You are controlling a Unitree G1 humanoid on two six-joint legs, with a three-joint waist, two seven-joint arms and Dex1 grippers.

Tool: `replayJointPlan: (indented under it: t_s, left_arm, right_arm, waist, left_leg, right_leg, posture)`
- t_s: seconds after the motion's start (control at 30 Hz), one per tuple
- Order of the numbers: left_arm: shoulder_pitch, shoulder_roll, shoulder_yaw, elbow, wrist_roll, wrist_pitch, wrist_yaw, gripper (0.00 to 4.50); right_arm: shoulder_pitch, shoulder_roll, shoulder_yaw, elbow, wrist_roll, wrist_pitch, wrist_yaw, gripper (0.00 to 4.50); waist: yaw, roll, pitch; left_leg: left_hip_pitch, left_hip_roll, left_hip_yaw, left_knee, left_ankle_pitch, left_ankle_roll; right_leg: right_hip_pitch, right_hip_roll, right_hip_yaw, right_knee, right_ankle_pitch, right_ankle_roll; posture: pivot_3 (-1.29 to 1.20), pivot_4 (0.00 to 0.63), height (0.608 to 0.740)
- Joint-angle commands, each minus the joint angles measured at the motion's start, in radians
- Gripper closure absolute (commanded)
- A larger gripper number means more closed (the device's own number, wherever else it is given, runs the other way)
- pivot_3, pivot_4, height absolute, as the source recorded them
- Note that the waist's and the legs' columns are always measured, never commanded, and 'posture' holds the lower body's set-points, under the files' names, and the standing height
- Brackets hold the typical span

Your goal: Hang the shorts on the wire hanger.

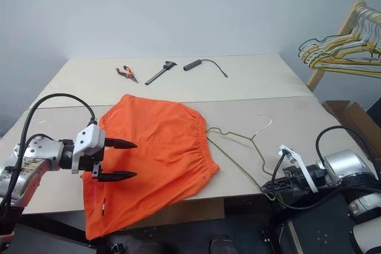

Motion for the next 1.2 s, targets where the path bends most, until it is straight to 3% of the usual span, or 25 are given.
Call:
replayJointPlan:
  t_s: [0.03,0.4,0.83,1.0,1.2]
  left_arm:
    - [-0.003,0.001,0.011,-0.033,-0.006,-0.011,0.009,0.03]
    - [0.002,-0.006,-0.013,-0.038,0.016,-0.014,0.019,0.03]
    - [-0.023,-0.031,-0.045,-0.071,0.039,0.0,0.06,0.03]
    - [-0.005,-0.034,-0.031,-0.095,0.025,0.011,0.072,0.03]
    - [-0.008,-0.04,-0.034,-0.101,0.023,0.013,0.091,0.03]
  right_arm:
    - [0.005,-0.026,-0.023,-0.055,0.063,0.012,0.061,4.5]
    - [0.02,-0.091,0.048,-0.136,0.184,-0.018,0.061,4.5]
    - [-0.266,0.102,0.209,0.217,0.078,-0.014,0.061,4.5]
    - [-0.277,0.048,0.31,0.122,0.201,-0.043,0.061,4.5]
    - [-0.358,0.12,0.335,0.24,0.242,-0.029,0.061,4.5]
  waist:
    - [0.0,0.0,0.0]
    - [0.0,0.0,0.0]
    - [0.002,0.0,0.0]
    - [0.018,0.001,0.0]
    - [0.018,0.001,0.0]
  left_leg:
    - [0.0,0.0,0.0,0.0,0.0,0.0]
    - [0.0,0.0,0.0,0.0,0.0,0.0]
    - [-0.001,0.0,0.0,0.0,0.0,0.0]
    - [-0.001,0.0,-0.001,0.0,0.0,0.0]
    - [0.001,0.0,0.0,0.0,0.0,0.0]
  right_leg:
    - [0.0,0.0,0.0,0.0,0.0,0.0]
    - [0.0,0.0,0.0,0.0,0.0,0.0]
    - [-0.001,0.0,0.0,0.0,0.0,0.0]
    - [-0.001,0.0,0.0,0.0,0.0,0.0]
    - [0.0,0.0,0.0,0.001,0.001,-0.001]
  posture:
    - [-0.01,0.0,0.74]
    - [0.0,0.0,0.74]
    - [0.02,0.0,0.74]
    - [0.04,0.0,0.74]
    - [0.05,0.0,0.74]
